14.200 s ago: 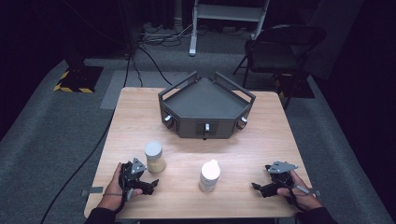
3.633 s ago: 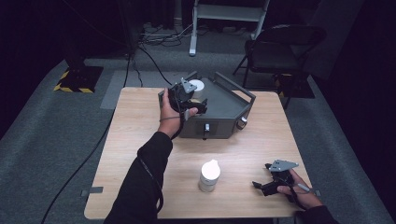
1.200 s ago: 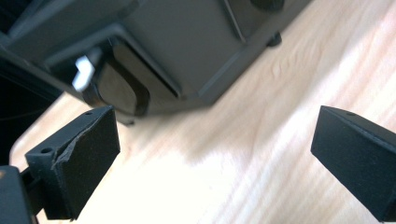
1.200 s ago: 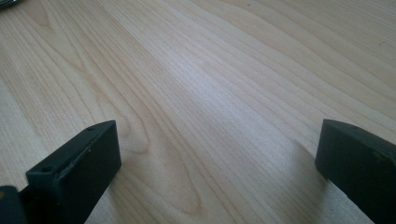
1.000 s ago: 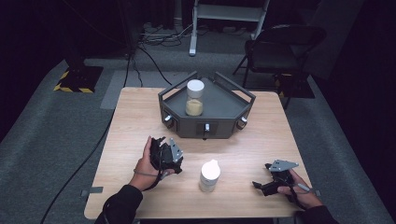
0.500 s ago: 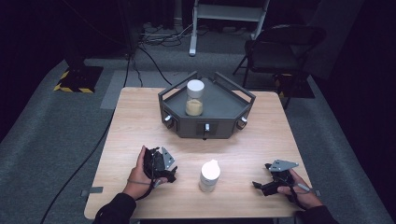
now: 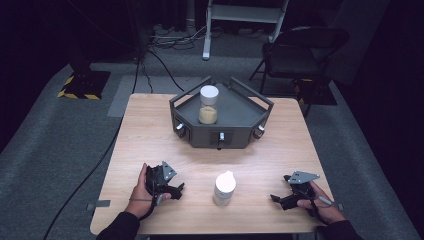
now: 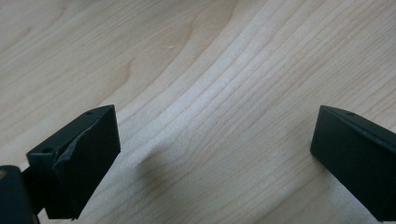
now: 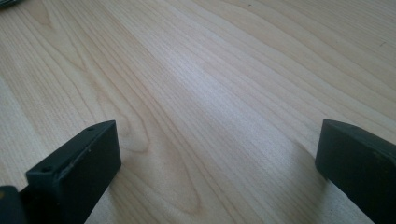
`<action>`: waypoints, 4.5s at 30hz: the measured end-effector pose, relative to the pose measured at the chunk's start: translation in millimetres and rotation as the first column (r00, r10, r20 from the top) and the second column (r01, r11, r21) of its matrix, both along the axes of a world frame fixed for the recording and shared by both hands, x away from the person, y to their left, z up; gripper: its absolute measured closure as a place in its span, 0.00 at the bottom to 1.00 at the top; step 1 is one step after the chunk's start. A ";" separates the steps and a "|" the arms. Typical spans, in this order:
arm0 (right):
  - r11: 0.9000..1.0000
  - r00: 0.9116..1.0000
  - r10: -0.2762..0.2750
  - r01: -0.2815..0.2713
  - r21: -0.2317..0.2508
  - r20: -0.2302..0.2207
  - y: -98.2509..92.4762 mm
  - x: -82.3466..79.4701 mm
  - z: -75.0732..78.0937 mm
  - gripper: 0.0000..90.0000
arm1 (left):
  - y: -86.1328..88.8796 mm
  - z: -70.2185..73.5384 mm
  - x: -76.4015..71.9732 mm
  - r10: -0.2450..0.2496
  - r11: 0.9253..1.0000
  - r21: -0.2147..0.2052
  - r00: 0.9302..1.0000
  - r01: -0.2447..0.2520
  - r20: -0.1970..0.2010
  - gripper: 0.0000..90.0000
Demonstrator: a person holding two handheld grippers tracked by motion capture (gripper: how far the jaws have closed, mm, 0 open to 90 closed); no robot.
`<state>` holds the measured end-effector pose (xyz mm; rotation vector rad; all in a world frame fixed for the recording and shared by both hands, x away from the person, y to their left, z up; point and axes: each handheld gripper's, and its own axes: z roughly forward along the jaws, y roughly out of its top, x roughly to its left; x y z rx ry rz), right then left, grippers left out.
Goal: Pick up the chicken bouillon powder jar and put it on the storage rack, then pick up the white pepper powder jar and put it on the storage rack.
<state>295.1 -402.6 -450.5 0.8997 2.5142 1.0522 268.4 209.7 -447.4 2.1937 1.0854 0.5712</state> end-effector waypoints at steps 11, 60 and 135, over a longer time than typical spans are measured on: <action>1.000 1.000 0.001 -0.001 0.000 0.000 -0.1 0.1 0.0 0.00 | 16.5 -3.7 2.3 0.023 0.998 -0.066 0.999 -0.026 -0.040 0.00; 1.000 1.000 0.002 -0.002 -0.001 0.000 0.4 0.8 0.2 0.00 | 29.4 -3.0 10.0 -0.009 0.996 -0.091 0.997 0.002 -0.076 0.00; 0.975 0.989 0.125 -0.137 0.175 0.075 54.5 -15.3 4.5 0.01 | 30.3 -3.0 10.9 -0.016 0.996 -0.091 0.997 0.009 -0.076 0.00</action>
